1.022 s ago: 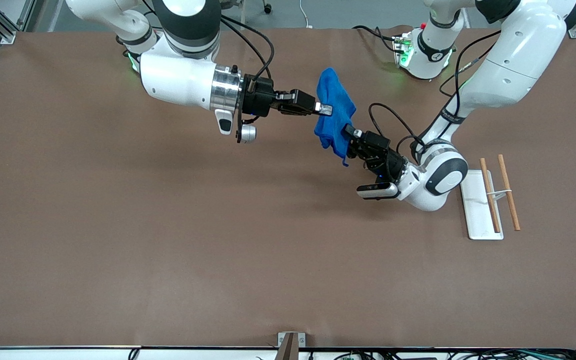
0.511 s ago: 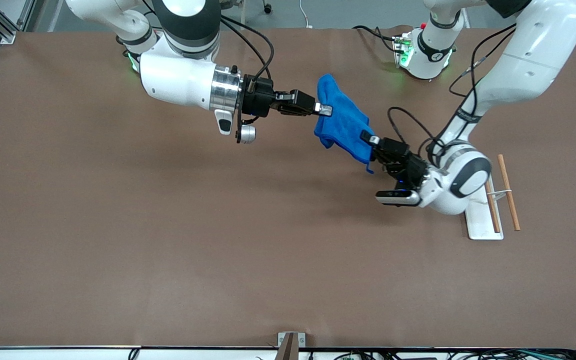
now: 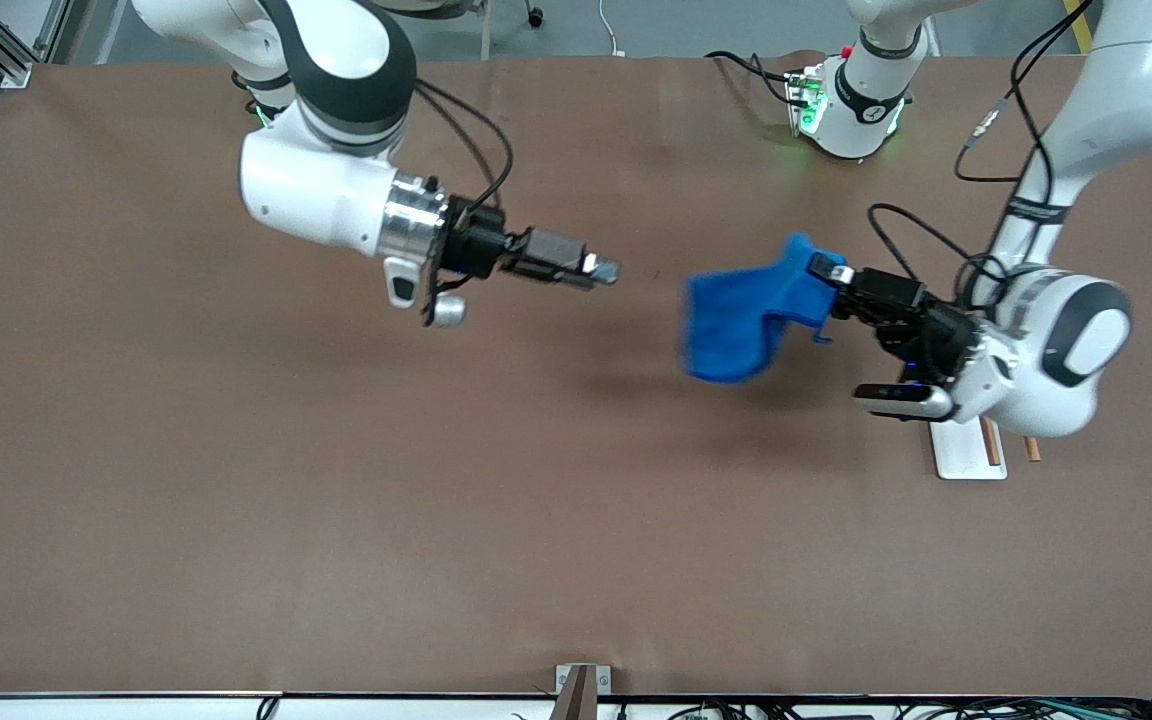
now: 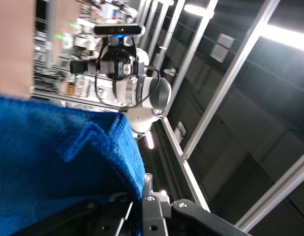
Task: Right arm passes towel to left arm to hang
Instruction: 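Carry the towel with the left gripper while the right gripper withdraws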
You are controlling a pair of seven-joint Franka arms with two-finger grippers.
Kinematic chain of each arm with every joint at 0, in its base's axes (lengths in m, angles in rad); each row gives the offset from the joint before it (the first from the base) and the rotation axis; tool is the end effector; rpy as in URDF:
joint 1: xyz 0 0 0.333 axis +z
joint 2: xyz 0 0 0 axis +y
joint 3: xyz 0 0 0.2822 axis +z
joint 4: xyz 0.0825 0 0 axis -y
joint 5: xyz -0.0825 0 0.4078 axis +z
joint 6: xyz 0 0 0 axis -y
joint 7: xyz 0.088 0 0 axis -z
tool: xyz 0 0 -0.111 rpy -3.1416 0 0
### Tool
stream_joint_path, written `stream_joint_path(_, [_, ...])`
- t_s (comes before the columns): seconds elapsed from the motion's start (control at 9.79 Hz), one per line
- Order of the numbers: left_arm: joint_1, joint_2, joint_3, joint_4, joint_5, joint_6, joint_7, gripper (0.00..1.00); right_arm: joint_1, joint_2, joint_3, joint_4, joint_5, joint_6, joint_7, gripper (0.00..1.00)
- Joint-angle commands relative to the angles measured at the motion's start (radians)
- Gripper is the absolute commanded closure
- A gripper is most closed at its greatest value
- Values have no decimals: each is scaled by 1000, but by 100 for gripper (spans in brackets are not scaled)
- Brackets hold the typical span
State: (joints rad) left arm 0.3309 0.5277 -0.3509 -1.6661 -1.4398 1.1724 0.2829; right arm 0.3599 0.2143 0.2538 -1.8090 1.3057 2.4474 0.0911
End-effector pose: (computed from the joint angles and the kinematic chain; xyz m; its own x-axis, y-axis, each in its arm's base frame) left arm 0.6162 -0.1162 0.3674 0.8713 -0.4317 -0.2332 0.3258 0.1537 0.9329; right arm 0.5508 0.3812 0.4289 0.9414 -0.2611 -0.2135 -0.3055 -0.3922 -0.8677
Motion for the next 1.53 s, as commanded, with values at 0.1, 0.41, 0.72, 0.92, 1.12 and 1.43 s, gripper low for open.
stream_joint_path(0.1, [46, 21, 9, 132, 249, 30, -149, 100, -154, -39, -22, -104, -274, -127, 6, 0])
stream_joint_path(0.41, [48, 21, 41, 227, 540, 75, -244, 100, -171, -68, -189, -87, -695, -313, 102, 0])
stream_joint_path(0.72, [46, 20, 67, 299, 734, 78, -318, 100, -194, -153, -310, -73, -1047, -409, 134, 0])
stream_joint_path(0.92, [48, 20, 72, 345, 888, 78, -334, 100, -257, -231, -327, -59, -1199, -473, 134, 0])
stream_joint_path(1.12, [42, 21, 84, 374, 1011, 81, -330, 100, -312, -283, -364, 0, -1207, -613, 119, 0])
stream_joint_path(1.43, [31, 31, 81, 391, 1150, 119, -301, 100, -357, -326, -393, 115, -1244, -807, 75, 0])
